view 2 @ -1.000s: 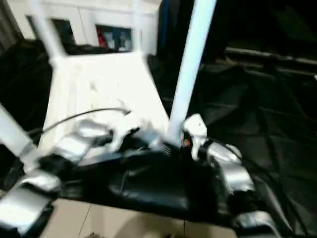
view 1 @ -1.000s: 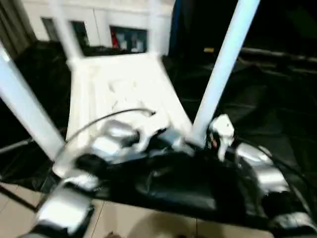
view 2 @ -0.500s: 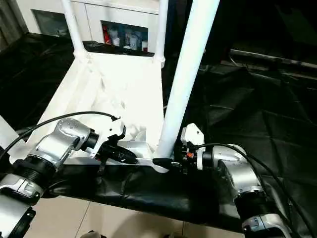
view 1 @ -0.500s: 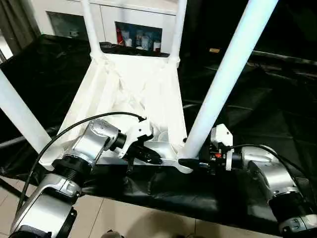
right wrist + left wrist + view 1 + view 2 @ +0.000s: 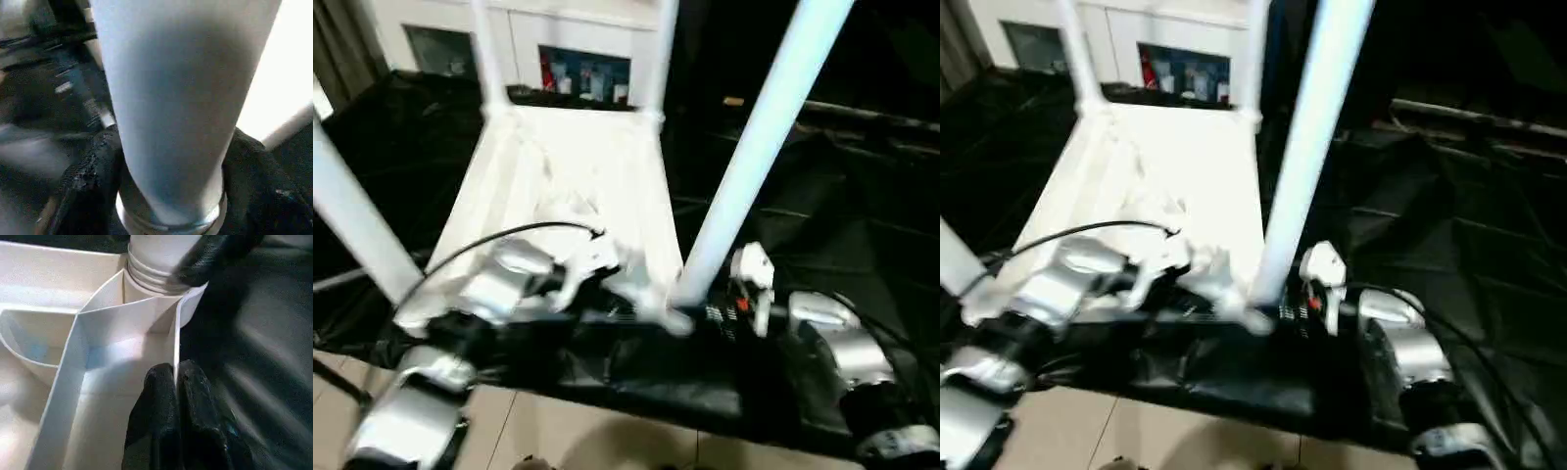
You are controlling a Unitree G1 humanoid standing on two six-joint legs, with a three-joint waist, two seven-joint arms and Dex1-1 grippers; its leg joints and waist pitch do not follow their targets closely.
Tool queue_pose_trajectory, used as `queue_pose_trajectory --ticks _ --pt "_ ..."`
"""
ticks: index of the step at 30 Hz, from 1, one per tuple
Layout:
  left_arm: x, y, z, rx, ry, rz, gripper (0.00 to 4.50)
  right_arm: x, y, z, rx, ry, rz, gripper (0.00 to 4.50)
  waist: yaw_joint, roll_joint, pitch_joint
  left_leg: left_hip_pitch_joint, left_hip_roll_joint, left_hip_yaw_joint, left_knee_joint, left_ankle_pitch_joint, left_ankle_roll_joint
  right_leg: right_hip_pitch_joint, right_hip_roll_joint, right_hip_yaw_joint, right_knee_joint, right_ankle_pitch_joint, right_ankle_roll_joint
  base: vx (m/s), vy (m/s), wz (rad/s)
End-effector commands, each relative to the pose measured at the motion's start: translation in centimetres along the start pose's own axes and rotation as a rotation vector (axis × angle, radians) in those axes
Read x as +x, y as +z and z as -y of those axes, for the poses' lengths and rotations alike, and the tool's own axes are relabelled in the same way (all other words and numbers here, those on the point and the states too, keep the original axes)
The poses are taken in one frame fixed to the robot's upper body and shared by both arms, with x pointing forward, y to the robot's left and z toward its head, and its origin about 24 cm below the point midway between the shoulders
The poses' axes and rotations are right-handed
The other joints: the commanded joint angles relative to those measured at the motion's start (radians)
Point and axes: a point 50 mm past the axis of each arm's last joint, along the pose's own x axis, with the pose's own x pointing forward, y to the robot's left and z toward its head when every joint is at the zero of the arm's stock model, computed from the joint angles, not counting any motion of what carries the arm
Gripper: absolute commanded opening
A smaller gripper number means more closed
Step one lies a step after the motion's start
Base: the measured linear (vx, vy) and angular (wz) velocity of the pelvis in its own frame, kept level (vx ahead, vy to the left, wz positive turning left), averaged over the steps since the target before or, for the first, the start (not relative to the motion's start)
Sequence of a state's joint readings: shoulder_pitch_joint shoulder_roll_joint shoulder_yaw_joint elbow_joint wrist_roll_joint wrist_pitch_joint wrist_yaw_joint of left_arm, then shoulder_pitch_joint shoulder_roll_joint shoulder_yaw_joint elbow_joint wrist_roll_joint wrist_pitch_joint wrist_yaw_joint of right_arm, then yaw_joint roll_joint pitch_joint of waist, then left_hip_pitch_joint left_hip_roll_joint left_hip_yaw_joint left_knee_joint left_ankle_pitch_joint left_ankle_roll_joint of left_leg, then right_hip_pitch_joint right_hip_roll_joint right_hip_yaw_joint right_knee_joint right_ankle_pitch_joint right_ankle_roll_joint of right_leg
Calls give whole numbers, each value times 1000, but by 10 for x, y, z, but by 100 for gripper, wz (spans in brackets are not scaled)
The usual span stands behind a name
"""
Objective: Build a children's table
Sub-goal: Rotate leg to tighten
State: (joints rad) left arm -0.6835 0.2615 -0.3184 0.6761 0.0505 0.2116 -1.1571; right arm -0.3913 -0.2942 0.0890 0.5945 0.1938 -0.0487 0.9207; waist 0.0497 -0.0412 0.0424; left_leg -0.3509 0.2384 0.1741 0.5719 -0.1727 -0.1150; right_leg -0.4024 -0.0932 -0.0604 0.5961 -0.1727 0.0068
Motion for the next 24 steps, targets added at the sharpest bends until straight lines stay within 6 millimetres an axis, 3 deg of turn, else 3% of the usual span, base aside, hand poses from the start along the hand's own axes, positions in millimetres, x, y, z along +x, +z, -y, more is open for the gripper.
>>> queue_pose_trajectory --ticks 1,2,3,5,6,7,11,12,16,17,21,24 --pt "14 12 0 -17 53 77 0 2 -23 1 40 -134 -119 257 -1 -11 -51 -3 -19 12 -66 -301 19 41 -30 21 -89 -462 -134 0 0 0" --pt "26 19 -2 -38 125 89 0 13 -24 5 105 -304 -102 256 -8 -4 -49 1 -20 14 -66 -314 12 30 -28 23 -95 -477 -126 0 0 0" --pt "29 21 -2 -43 141 92 0 16 -24 6 122 -343 -100 256 -8 -7 -50 4 -21 12 -64 -316 5 31 -28 20 -95 -487 -124 0 0 0" --pt "38 26 0 -36 156 94 0 23 -22 6 159 -411 -92 255 -16 -8 -51 -6 -23 8 -68 -315 10 37 -26 16 -97 -492 -108 0 0 0" --pt "46 31 2 -41 163 104 0 30 -20 5 173 -446 -92 254 -16 -1 -50 -4 -23 9 -67 -328 13 33 -26 16 -100 -499 -107 0 0 0" --pt "55 37 6 -44 169 115 0 39 -17 1 169 -465 -94 254 -19 -4 -51 2 -24 10 -64 -342 15 28 -25 16 -103 -507 -104 0 0 0" --pt "64 44 12 -17 142 123 0 54 -8 -10 64 -395 -84 254 -18 -7 -54 -4 -24 10 -65 -333 29 31 -24 17 -101 -470 -106 0 0 0" --pt "65 45 12 -15 138 127 0 55 -6 -11 50 -389 -75 310 -17 -6 -54 -4 -25 11 -65 -329 31 31 -24 17 -101 -465 -108 0 0 0" --pt "58 41 11 4 91 129 0 47 1 -8 32 -337 -27 330 -15 -7 -55 -5 -22 12 -66 -315 44 34 -23 20 -94 -403 -135 0 0 0" --pt "55 40 11 9 78 128 0 44 3 -6 13 -319 -23 357 -13 -6 -56 -6 -21 13 -66 -303 49 36 -24 21 -91 -377 -145 0 0 0" --pt "47 36 9 13 39 128 0 30 8 -1 -11 -219 -3 357 -4 -6 -59 -1 -18 19 -61 -270 73 39 -23 25 -81 -265 -195 13 -3 3" --pt "38 32 9 33 -19 129 0 13 13 1 -46 -76 2 357 7 -6 -62 -8 -14 19 -59 -215 102 48 -25 26 -68 -187 -218 0 0 0"
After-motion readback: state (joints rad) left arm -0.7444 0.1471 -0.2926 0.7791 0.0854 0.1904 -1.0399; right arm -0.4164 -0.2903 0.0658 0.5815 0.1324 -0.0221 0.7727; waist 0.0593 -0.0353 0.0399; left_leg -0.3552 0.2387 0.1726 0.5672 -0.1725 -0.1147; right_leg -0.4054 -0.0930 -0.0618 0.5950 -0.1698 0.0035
